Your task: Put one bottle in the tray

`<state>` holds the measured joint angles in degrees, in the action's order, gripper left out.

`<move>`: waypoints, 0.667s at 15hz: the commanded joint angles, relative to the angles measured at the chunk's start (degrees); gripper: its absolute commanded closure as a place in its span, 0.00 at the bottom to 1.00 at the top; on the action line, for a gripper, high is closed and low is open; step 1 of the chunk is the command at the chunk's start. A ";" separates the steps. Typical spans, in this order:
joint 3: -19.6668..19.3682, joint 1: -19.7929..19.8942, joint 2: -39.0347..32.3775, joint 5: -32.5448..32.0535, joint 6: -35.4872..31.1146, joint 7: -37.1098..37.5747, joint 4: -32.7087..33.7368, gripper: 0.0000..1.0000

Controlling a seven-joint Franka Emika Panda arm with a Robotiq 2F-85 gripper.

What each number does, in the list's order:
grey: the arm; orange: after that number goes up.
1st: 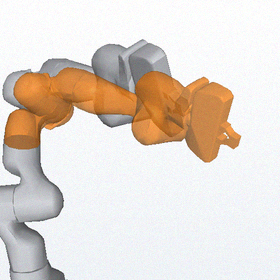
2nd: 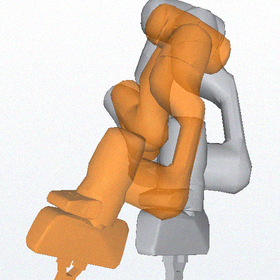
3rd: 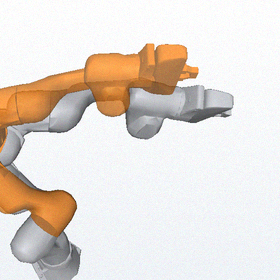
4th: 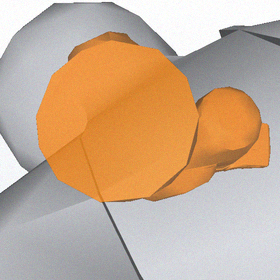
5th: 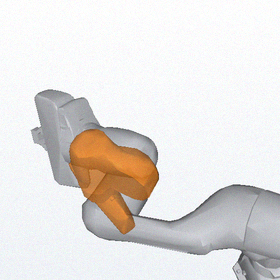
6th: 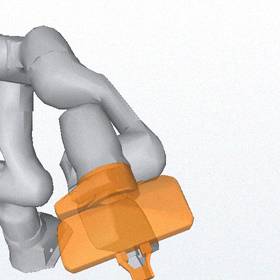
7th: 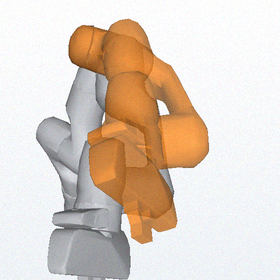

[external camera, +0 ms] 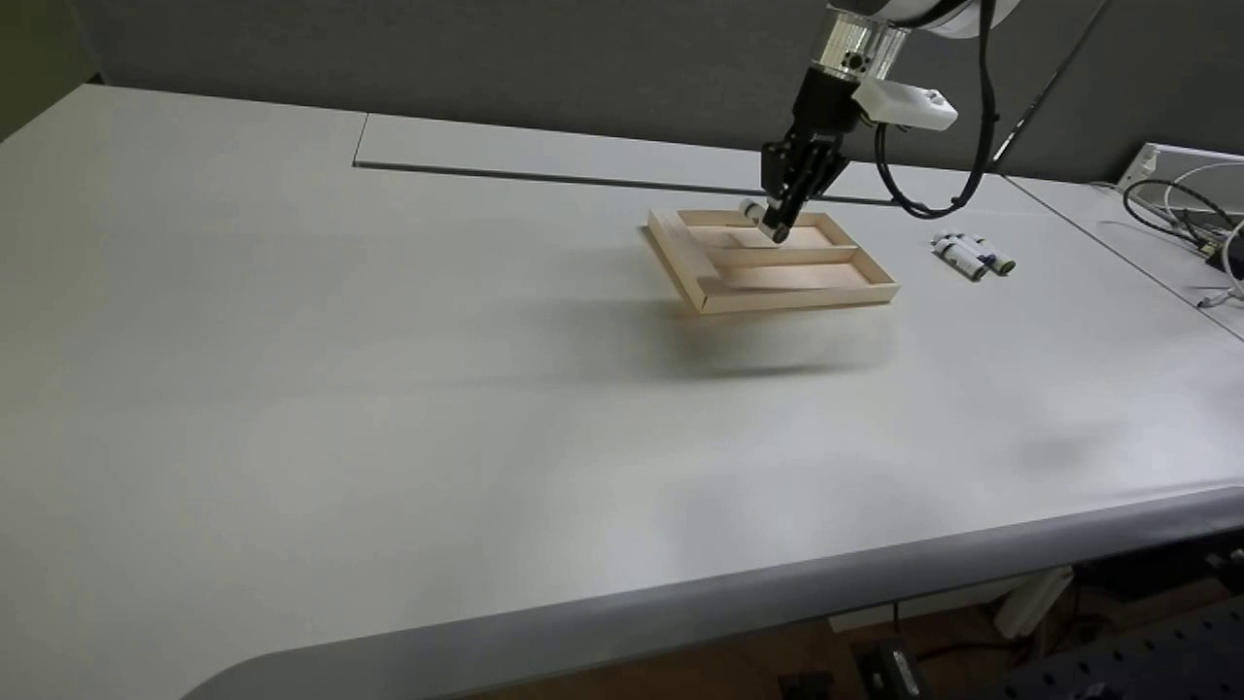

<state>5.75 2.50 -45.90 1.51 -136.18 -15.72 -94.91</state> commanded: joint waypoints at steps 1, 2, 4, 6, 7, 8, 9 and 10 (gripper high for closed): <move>0.15 -0.47 -1.39 0.64 2.13 1.87 3.78 0.94; 0.18 -0.58 -1.82 0.72 2.50 1.98 4.43 0.94; 0.19 -0.95 -2.76 0.81 2.99 2.35 5.55 0.94; 0.34 -1.37 -4.10 0.97 2.79 2.64 6.51 0.94; 0.36 -1.77 -4.75 0.93 2.47 2.92 6.91 0.94; 0.52 -1.98 -5.27 1.01 2.39 3.07 7.31 0.94; 0.62 -2.33 -5.76 1.00 2.11 3.35 7.65 0.94; 0.76 -2.59 -6.22 1.10 2.18 3.60 8.12 0.94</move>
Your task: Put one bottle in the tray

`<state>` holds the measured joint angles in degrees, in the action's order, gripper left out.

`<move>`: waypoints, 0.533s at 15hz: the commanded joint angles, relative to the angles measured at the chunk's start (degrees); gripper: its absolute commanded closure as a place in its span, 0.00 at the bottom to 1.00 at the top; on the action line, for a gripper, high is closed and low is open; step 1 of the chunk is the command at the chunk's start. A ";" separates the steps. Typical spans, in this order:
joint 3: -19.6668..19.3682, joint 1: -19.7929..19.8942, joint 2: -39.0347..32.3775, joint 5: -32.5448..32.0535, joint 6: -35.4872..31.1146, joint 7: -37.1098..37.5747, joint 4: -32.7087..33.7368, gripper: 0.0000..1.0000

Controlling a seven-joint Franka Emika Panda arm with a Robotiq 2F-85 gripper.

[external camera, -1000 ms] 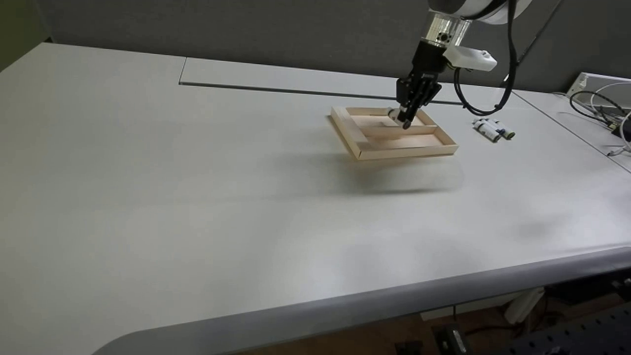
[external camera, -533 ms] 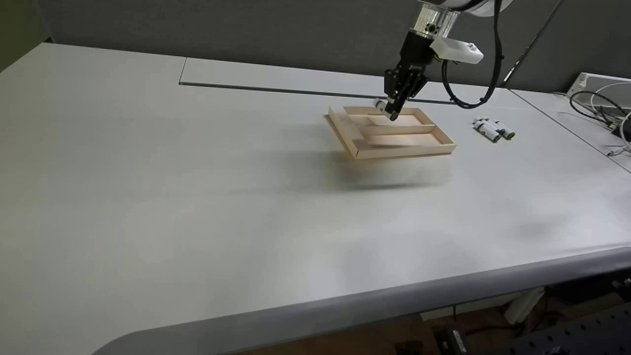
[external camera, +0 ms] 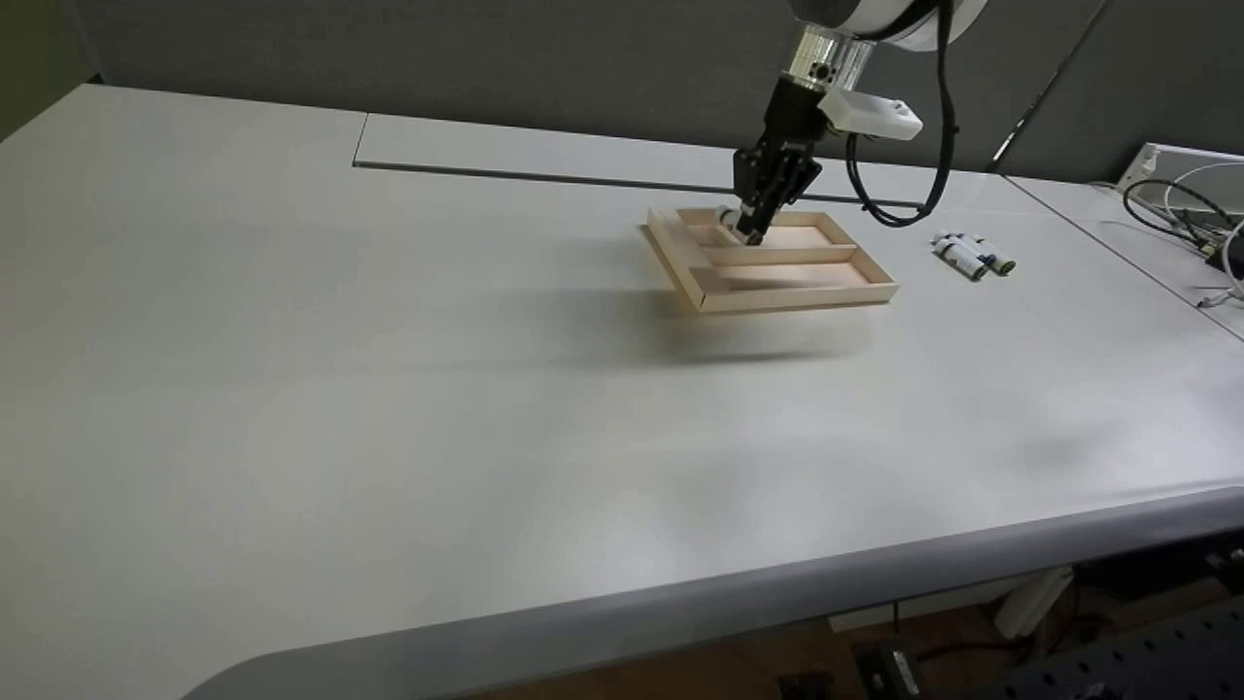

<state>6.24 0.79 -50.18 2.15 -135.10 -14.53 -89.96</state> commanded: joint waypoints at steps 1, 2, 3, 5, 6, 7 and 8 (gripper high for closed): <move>0.32 -1.18 -2.32 0.55 1.28 2.80 3.64 0.94; 0.40 -1.46 -2.60 0.65 1.52 3.20 3.93 0.94; 0.46 -1.68 -2.77 0.70 1.81 3.49 4.19 0.94; 0.45 -1.82 -2.37 0.75 2.60 3.79 4.54 0.51; 0.48 -1.67 -1.83 0.78 3.13 3.72 4.77 0.50; 0.46 -1.32 -1.06 0.82 3.72 3.47 5.06 0.45; 0.29 -1.12 -0.54 0.66 4.33 3.23 5.48 0.38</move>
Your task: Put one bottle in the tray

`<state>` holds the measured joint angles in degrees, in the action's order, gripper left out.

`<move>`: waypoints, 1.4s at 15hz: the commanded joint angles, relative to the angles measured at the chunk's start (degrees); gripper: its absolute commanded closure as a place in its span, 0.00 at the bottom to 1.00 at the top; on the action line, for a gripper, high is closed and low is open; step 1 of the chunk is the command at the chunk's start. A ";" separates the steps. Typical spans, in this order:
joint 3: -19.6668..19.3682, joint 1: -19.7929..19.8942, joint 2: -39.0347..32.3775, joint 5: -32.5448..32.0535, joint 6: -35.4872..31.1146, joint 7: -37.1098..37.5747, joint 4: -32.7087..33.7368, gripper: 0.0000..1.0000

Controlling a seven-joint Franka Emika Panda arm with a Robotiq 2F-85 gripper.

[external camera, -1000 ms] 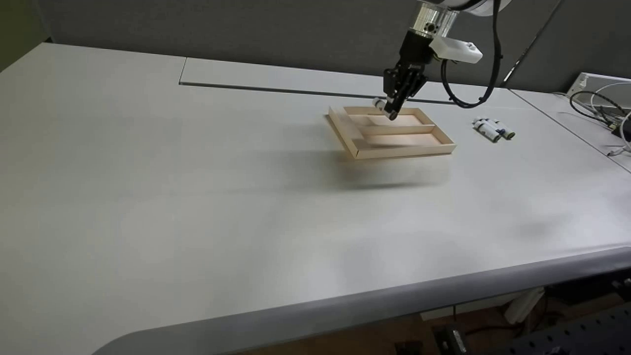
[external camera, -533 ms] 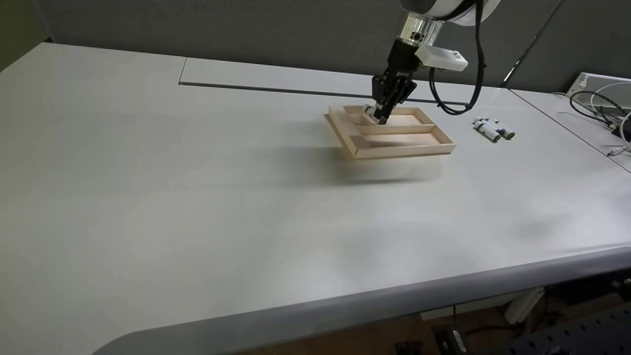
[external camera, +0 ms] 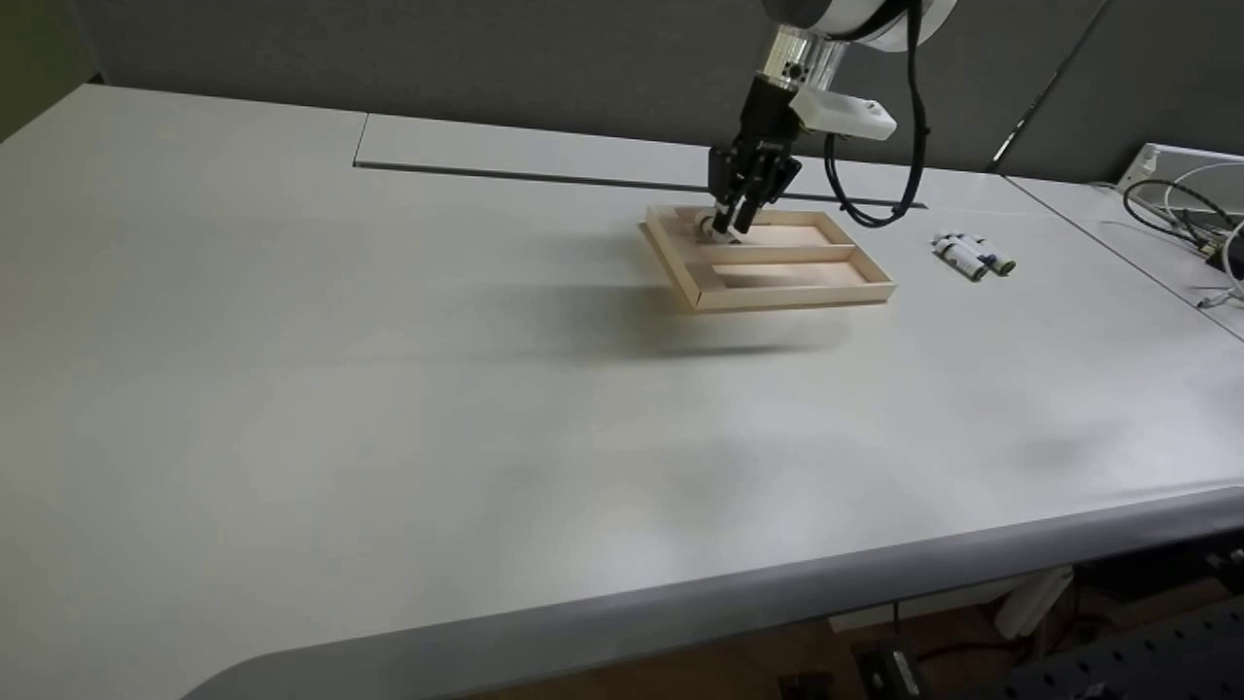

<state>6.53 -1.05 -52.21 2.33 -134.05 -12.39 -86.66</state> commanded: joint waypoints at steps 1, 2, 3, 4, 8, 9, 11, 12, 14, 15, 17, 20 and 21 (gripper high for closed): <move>-0.25 1.17 2.21 0.39 3.33 0.81 2.27 0.31; -0.53 1.53 2.70 0.34 3.08 0.68 2.34 0.25; -1.09 1.93 3.13 -0.01 2.46 0.43 2.09 0.67; -1.46 2.41 3.30 -0.07 2.31 0.32 1.83 0.63; -3.22 3.07 1.99 -0.91 1.90 0.97 0.83 0.86; -3.43 3.09 1.58 -0.98 1.76 1.05 0.52 0.92; -3.46 2.86 0.52 -0.91 1.28 1.24 0.20 1.00; -3.26 2.65 0.07 -0.88 0.99 1.22 -0.01 1.00; -2.95 2.13 -0.34 -0.95 0.29 1.10 -0.74 1.00; -2.64 2.02 -0.42 -0.80 0.09 0.86 -1.08 1.00; -1.97 1.76 -0.05 -0.51 -0.87 0.49 -2.04 1.00; -0.88 1.42 0.43 -0.16 -2.46 0.27 -2.70 1.00; -0.45 1.40 0.50 0.02 -3.16 0.20 -2.94 1.00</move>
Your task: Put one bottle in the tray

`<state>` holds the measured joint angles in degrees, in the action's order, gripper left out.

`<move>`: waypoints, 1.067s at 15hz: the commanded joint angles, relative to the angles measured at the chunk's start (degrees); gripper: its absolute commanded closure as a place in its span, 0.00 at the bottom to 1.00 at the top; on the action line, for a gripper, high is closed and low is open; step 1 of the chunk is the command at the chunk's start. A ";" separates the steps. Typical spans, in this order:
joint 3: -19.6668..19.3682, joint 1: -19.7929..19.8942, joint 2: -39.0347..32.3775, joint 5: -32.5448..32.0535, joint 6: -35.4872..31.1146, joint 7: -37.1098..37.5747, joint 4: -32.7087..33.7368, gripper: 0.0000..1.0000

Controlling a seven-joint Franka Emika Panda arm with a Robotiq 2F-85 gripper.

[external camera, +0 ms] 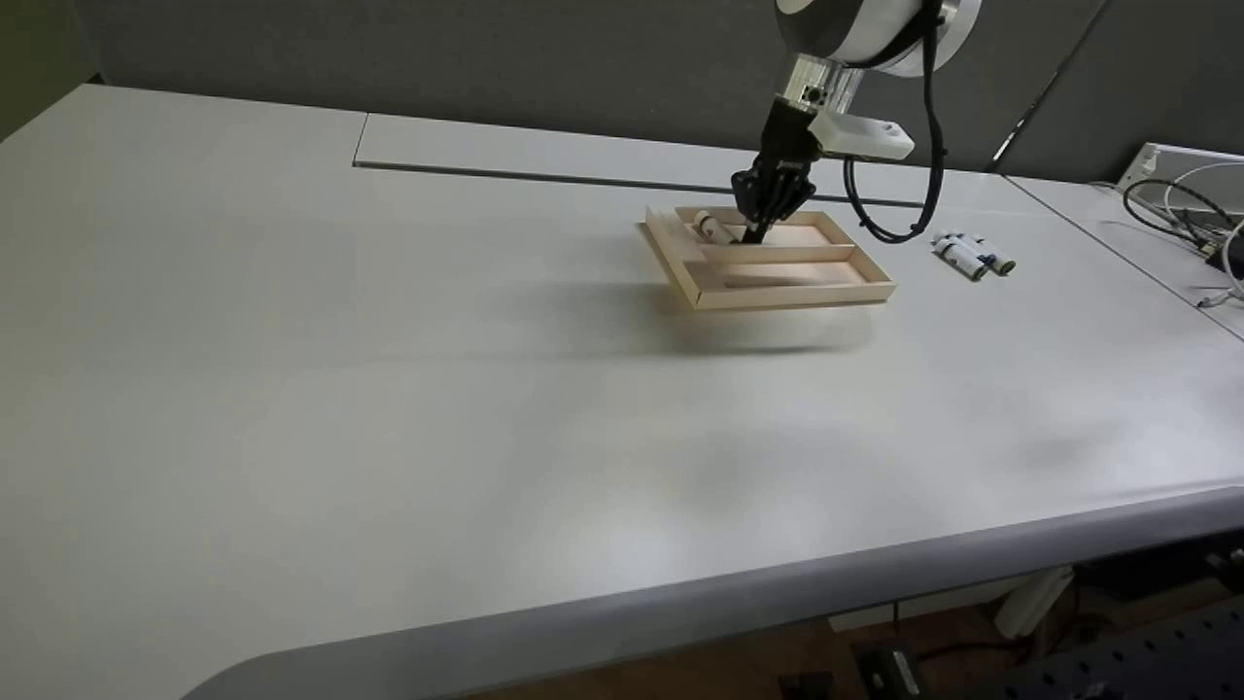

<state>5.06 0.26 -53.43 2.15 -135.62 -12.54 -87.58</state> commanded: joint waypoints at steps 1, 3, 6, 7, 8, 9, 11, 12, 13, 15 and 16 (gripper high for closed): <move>1.40 0.05 1.76 0.36 -2.16 0.38 -2.23 1.00; 2.35 0.17 1.76 0.74 -3.27 0.13 -2.66 1.00; 3.59 0.30 1.76 1.02 -5.86 -0.32 -3.73 1.00; 3.79 0.20 1.73 0.92 -6.65 -0.29 -4.09 1.00; 4.11 0.21 1.69 0.91 -7.33 -0.40 -4.46 1.00; 4.37 0.20 1.68 0.91 -7.96 -0.41 -4.82 1.00; 5.01 0.41 1.79 1.22 -8.96 -0.34 -5.36 1.00; 4.93 0.25 1.76 1.14 -8.90 0.06 -5.18 1.00; 4.83 0.20 1.95 1.02 -8.74 0.26 -5.16 1.00; 3.47 -0.55 2.91 -0.11 -9.43 1.06 -4.77 1.00; 3.11 -0.51 3.79 -0.36 -9.97 1.13 -4.45 1.00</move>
<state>9.45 0.14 -53.08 2.27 -144.76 -12.66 -90.94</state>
